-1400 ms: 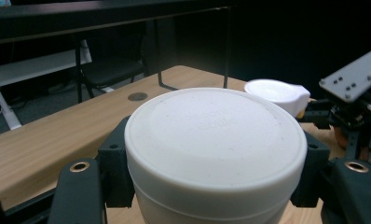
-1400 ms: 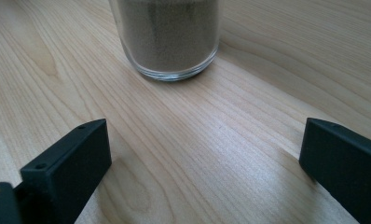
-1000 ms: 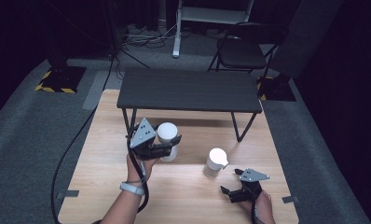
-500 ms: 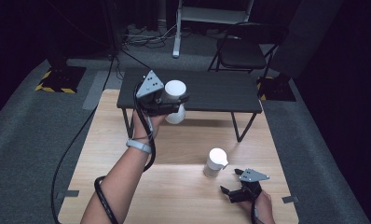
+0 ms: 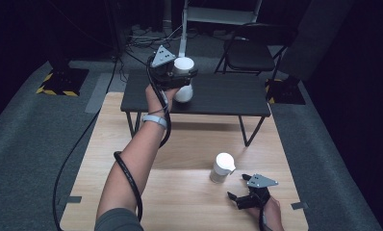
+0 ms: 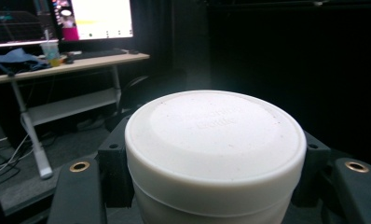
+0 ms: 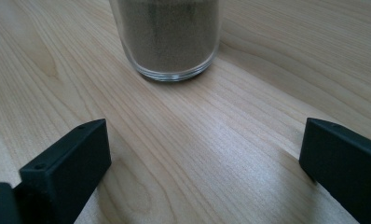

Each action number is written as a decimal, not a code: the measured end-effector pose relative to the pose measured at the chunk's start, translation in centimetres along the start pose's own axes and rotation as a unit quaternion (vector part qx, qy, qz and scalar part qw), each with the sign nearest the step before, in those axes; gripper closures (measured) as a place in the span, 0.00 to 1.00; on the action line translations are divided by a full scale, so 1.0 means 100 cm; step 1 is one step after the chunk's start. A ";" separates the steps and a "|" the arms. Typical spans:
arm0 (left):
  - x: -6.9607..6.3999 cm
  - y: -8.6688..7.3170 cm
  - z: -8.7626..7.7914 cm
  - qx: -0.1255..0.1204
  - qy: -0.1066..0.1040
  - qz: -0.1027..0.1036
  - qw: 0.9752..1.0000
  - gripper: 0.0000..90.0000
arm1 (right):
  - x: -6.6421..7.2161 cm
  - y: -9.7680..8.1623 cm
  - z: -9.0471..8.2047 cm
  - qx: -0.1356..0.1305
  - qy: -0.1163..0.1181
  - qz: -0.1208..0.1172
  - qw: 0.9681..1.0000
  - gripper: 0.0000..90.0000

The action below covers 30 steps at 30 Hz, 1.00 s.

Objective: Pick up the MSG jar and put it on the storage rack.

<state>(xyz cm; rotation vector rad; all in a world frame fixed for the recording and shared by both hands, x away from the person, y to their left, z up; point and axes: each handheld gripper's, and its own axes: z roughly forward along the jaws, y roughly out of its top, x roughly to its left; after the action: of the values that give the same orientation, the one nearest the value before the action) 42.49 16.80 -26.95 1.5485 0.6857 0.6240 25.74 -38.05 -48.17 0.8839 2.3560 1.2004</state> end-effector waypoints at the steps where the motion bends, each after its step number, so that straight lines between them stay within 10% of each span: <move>1: 0.001 0.000 0.004 0.003 0.002 0.000 1.000 0.37 | 0.000 0.000 0.000 0.000 0.000 0.000 1.000 0.02; 13: 0.006 -0.002 0.035 0.026 0.020 0.006 0.999 0.37 | 0.000 0.000 0.000 0.000 0.001 -0.001 1.000 0.02; 30: -0.008 -0.009 -0.001 0.034 0.034 0.001 0.999 0.11 | 0.000 0.000 0.000 0.000 0.001 0.000 1.000 0.02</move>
<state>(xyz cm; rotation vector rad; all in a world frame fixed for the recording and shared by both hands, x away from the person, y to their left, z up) 41.86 16.34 -27.88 1.5975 0.7628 0.6626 25.75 -38.07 -48.17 0.8820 2.3573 1.2014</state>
